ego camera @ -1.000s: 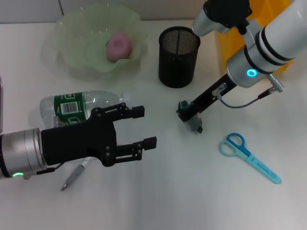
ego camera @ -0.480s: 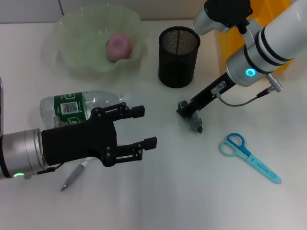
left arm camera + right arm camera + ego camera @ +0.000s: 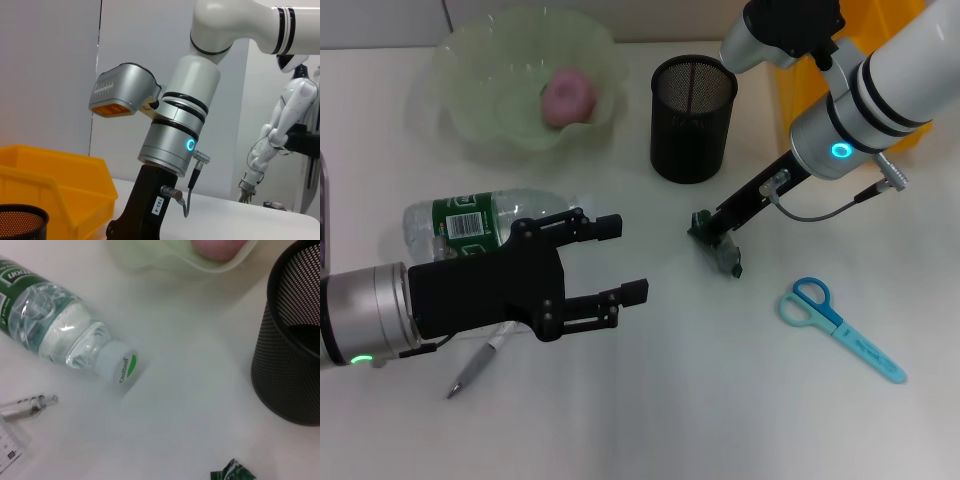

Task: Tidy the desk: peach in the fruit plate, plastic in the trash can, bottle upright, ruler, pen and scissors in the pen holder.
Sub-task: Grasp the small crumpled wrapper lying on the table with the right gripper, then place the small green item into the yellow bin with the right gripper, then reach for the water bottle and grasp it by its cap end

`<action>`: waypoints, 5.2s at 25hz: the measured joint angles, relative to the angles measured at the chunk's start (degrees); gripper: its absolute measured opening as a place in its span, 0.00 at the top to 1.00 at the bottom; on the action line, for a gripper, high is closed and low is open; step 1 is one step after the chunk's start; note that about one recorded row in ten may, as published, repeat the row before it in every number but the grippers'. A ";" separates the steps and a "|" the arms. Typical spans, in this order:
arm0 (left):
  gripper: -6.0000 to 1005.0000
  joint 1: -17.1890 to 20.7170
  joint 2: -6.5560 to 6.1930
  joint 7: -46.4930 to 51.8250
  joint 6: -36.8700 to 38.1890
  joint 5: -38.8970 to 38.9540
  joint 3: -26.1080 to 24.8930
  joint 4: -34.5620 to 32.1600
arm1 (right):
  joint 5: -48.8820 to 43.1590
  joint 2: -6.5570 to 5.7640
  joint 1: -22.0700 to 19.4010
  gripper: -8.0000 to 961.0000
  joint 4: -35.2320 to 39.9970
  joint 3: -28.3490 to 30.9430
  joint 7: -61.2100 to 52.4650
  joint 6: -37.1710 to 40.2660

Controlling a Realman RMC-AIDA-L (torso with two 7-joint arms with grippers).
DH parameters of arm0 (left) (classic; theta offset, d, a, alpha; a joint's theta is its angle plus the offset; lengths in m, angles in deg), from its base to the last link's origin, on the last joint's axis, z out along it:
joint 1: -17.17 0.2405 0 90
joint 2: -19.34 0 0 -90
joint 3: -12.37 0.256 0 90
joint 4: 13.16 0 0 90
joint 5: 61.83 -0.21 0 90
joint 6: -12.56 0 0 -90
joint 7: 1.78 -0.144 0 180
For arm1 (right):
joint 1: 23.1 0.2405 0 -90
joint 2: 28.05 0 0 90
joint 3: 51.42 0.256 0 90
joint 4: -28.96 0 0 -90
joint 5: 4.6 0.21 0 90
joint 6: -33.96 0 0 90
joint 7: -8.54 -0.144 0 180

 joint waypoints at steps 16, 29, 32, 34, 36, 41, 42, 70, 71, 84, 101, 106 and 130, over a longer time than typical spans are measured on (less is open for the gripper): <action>0.25 -0.35 0.00 -0.36 -0.64 0.10 0.00 0.01 | -0.01 -0.09 0.19 0.46 -0.57 -2.20 0.16 -0.71; 0.25 -0.41 0.00 -0.71 -0.64 0.16 -0.09 0.00 | -0.08 -0.03 -0.17 0.63 -0.27 -4.20 0.22 -1.67; 0.25 -0.44 0.00 -0.71 -0.63 0.19 -0.14 0.00 | -0.05 -0.01 -0.65 0.73 -0.16 -4.38 0.54 -2.13; 0.25 -0.39 0.00 -0.71 -0.63 0.20 -0.43 0.00 | 0.12 -0.01 -1.30 0.81 0.31 -4.38 0.77 -2.24; 0.25 -0.28 0.00 -0.75 -0.63 0.20 -0.97 0.00 | 0.82 0.00 -2.59 0.87 1.65 -4.38 1.18 -2.25; 0.25 -0.12 -0.01 -0.77 -0.56 0.20 -1.57 0.00 | 6.16 -0.17 -8.74 0.96 9.56 -3.92 3.92 -2.16; 0.25 -0.10 -0.01 -0.78 -0.56 0.20 -1.59 0.00 | 7.48 -0.23 -10.45 0.96 11.71 -3.82 4.58 -1.97; 0.25 -0.36 0.20 -2.29 -0.64 0.28 -2.99 1.62 | 63.12 -0.43 -28.61 0.97 0.54 32.61 55.02 -2.10; 0.25 -0.36 0.19 -2.29 -0.64 0.28 -2.99 1.64 | 63.11 -0.44 -28.09 0.97 0.30 33.30 55.05 -3.04; 0.25 0.06 0.17 -2.29 -0.45 0.34 -3.80 1.67 | 59.26 -0.60 -21.86 0.97 -5.35 32.87 55.23 -19.66; 0.25 -0.83 0.00 -1.67 -0.58 0.37 -4.49 1.41 | 56.82 -0.59 -20.43 0.73 -7.23 33.11 55.28 -20.90; 0.25 -0.88 0.00 -1.77 -0.65 0.37 -4.50 1.40 | 56.91 -0.56 -20.53 0.55 -7.06 33.21 55.30 -20.69; 0.25 -13.05 0.02 44.19 -8.21 -35.36 -6.77 -29.83 | 67.14 -0.45 -27.75 0.51 -12.65 33.40 58.93 -1.37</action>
